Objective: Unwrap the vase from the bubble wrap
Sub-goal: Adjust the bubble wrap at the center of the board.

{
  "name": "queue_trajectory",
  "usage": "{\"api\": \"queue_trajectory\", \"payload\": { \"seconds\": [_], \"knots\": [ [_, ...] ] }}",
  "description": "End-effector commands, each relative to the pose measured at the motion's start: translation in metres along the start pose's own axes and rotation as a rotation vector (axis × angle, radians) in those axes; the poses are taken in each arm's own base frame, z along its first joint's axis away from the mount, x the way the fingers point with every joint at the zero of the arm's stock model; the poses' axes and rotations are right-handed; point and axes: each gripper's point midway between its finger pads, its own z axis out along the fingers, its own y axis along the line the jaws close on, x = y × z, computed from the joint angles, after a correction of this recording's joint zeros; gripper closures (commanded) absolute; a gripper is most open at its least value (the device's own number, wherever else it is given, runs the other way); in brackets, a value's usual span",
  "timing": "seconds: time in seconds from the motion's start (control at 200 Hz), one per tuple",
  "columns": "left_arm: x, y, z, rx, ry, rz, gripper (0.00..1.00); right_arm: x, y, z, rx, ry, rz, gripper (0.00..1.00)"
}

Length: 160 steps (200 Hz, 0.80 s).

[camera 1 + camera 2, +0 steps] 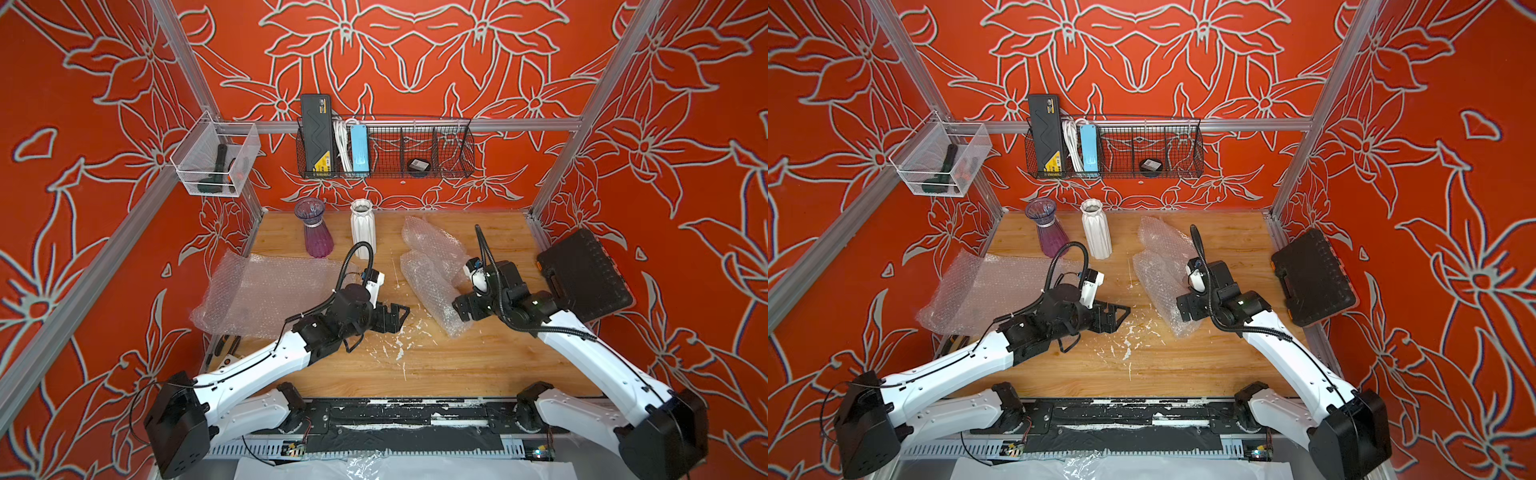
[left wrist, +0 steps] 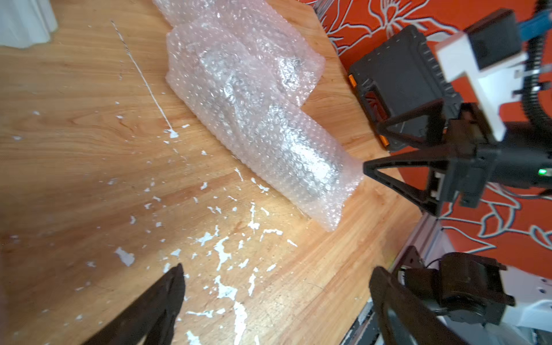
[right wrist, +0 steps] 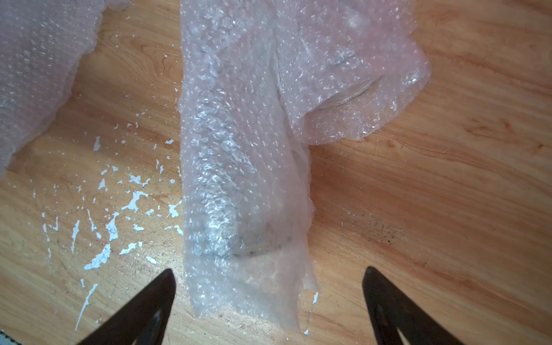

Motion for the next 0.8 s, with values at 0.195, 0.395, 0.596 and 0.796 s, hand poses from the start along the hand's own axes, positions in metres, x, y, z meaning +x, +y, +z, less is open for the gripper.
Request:
{"api": "queue_trajectory", "payload": {
  "seconds": [0.195, 0.395, 0.596, 0.796],
  "knots": [
    [0.003, -0.022, -0.017, 0.178, -0.068, -0.036, 0.06, 0.026, 0.009, 0.043, -0.08, 0.063, 0.065, 0.04],
    [-0.002, -0.026, -0.022, 0.178, -0.079, 0.002, 0.06, 0.026, 0.013, 0.049, -0.104, 0.078, 0.073, 0.18],
    [0.006, -0.013, -0.017, 0.149, -0.087, -0.016, 0.07, 0.042, 0.019, 0.047, -0.141, 0.073, 0.105, 0.5],
    [0.016, -0.004, -0.007, 0.117, -0.052, -0.012, 0.07, 0.051, 0.024, 0.035, -0.173, 0.037, 0.121, 0.82]
  ]
}}
